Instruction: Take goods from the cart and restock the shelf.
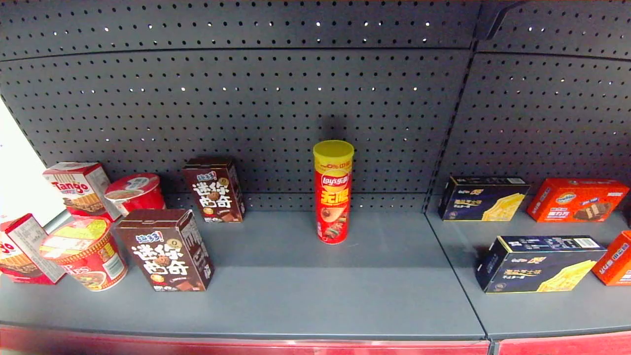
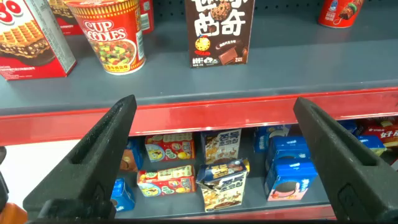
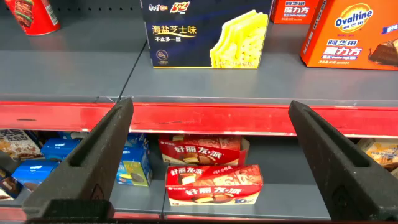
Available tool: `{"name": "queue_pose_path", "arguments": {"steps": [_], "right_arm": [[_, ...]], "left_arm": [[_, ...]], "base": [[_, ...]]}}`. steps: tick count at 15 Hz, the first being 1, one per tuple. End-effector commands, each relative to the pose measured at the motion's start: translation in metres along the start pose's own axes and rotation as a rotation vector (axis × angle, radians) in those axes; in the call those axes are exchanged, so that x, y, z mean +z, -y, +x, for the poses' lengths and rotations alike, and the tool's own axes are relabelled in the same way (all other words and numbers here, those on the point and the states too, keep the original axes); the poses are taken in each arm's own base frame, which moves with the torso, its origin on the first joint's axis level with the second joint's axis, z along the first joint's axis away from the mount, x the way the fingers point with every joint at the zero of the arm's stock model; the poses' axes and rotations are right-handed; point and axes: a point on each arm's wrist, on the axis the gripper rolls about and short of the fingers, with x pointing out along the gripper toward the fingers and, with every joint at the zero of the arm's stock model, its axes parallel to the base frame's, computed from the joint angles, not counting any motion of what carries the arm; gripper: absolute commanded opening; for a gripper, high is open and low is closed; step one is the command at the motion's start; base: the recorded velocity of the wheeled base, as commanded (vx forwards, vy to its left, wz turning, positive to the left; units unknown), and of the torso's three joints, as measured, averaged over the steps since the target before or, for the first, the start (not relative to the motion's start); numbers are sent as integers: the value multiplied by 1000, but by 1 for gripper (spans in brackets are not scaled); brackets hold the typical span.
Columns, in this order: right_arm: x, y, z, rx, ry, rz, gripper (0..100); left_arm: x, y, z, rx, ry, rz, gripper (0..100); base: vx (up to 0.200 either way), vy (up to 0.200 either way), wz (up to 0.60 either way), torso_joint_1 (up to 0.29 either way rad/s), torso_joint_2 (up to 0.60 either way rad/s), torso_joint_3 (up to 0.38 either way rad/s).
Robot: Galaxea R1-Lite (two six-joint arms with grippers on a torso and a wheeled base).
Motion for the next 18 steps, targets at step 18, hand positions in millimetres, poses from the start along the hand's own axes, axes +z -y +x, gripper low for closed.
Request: {"name": "queue_pose_path", "arguments": {"steps": [18], "right_arm": [[0, 0, 0, 0, 0, 0, 100]], "left_arm": [[0, 0, 0, -2, -1, 0, 100]], "base": [[0, 0, 300, 1, 2, 2]]}}
